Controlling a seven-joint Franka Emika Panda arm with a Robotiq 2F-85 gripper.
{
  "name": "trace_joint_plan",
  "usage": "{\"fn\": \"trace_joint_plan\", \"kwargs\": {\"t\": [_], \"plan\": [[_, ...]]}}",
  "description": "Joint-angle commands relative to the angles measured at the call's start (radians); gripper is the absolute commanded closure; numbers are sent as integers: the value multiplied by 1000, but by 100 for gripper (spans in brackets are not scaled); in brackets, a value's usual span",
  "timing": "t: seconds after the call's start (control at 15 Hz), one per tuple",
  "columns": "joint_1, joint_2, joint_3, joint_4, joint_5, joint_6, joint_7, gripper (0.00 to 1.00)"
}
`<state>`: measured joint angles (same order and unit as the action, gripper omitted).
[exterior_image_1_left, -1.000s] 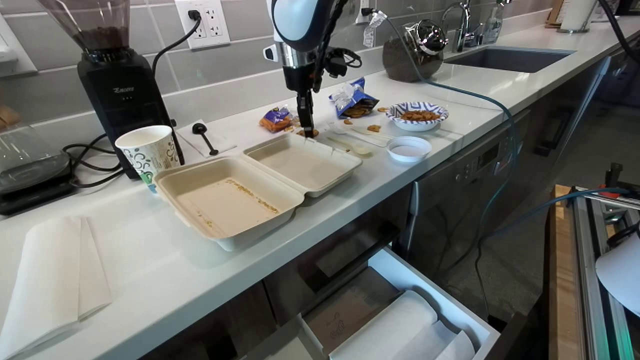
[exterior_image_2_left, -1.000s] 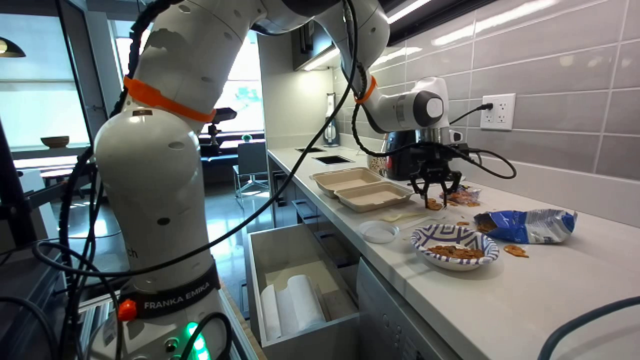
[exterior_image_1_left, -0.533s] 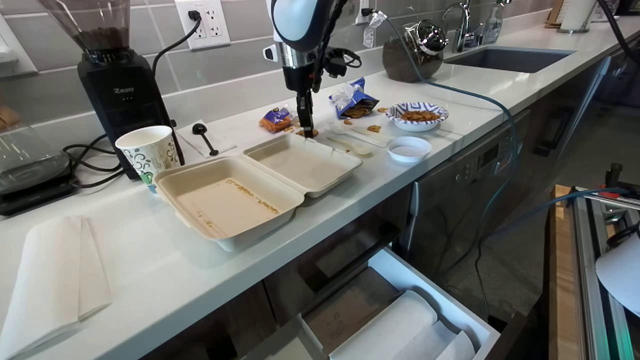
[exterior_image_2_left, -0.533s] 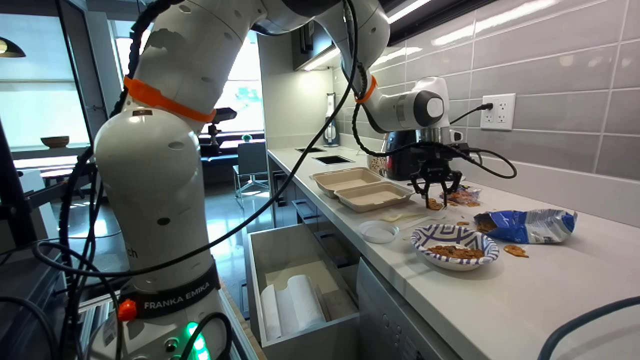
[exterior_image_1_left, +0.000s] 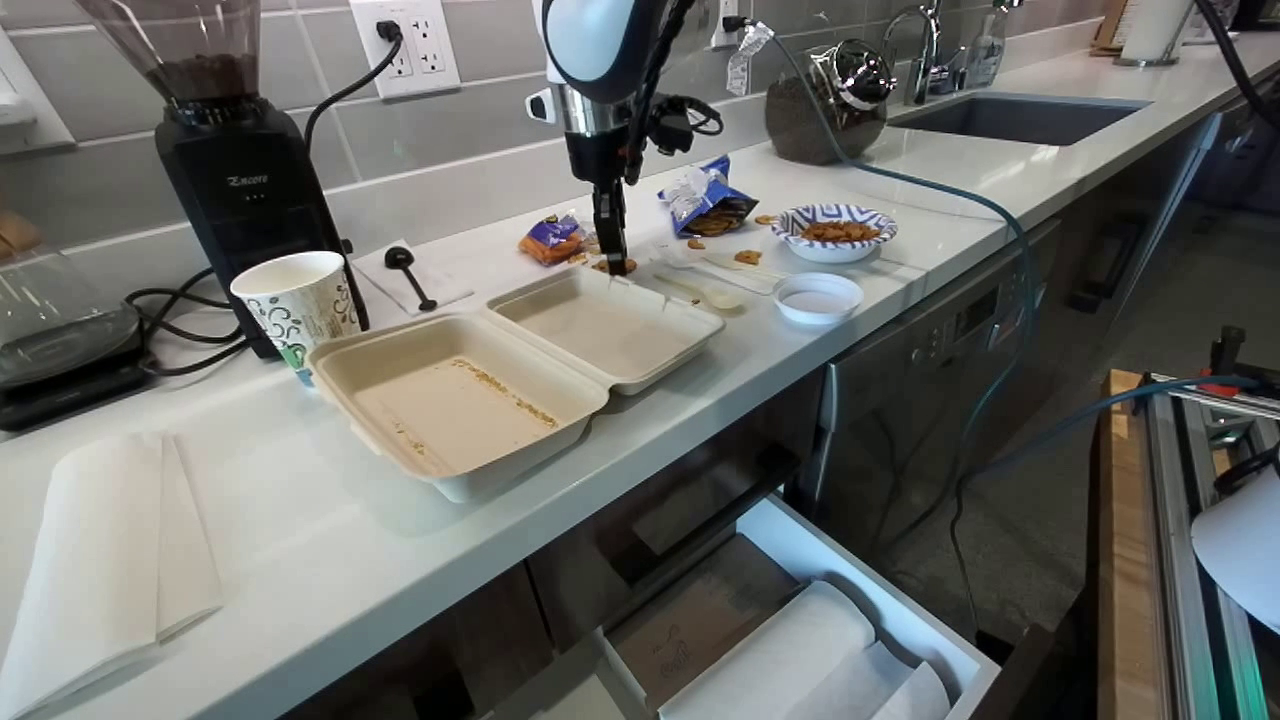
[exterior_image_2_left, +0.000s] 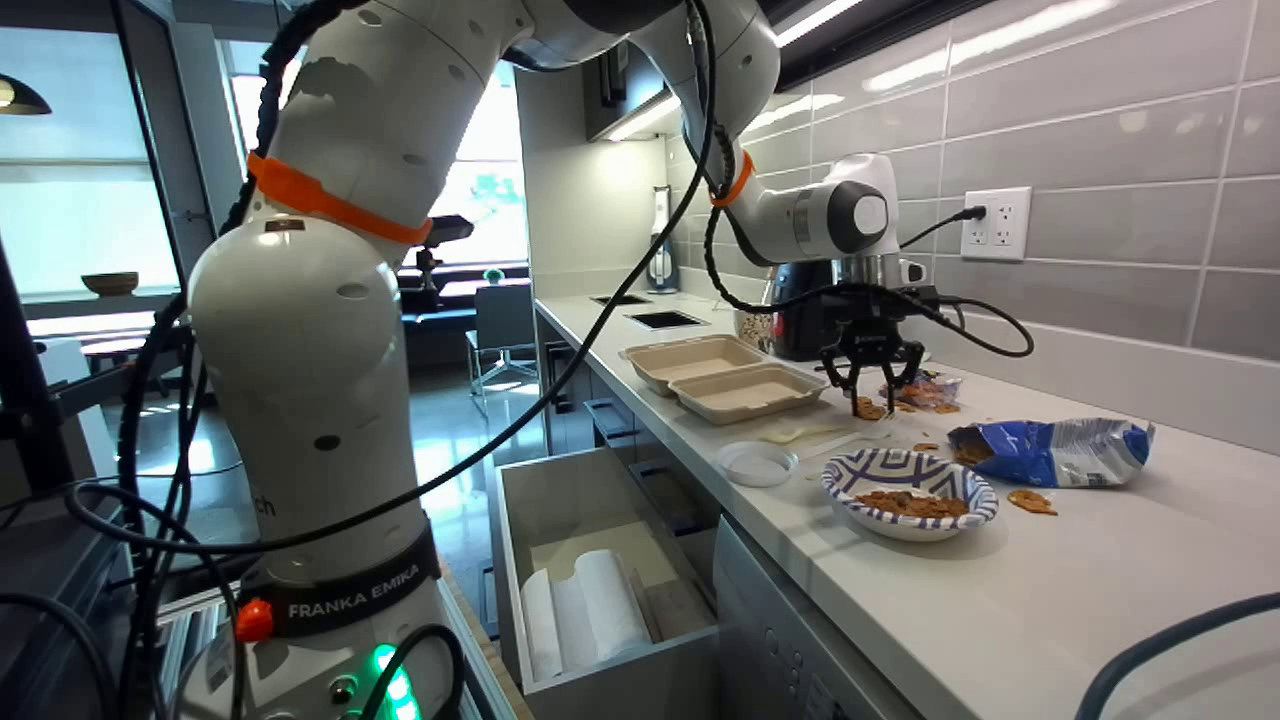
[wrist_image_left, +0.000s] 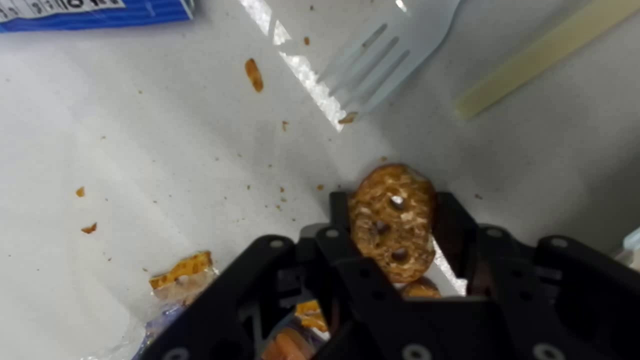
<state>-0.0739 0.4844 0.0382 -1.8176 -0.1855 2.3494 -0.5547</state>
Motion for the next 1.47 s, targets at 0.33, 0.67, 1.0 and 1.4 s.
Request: {"fn": "trace_joint_plan", "kwargs": {"t": [0.33, 0.67, 1.0, 1.4], "plan": [[-6, -5, 5, 3, -2, -28, -8, 58], [-8, -15, 5, -4, 0, -26, -7, 58], [-9, -36, 3, -15, -2, -23, -5, 59], [-8, -58, 1, -31, -3, -17, 1, 60]]}}
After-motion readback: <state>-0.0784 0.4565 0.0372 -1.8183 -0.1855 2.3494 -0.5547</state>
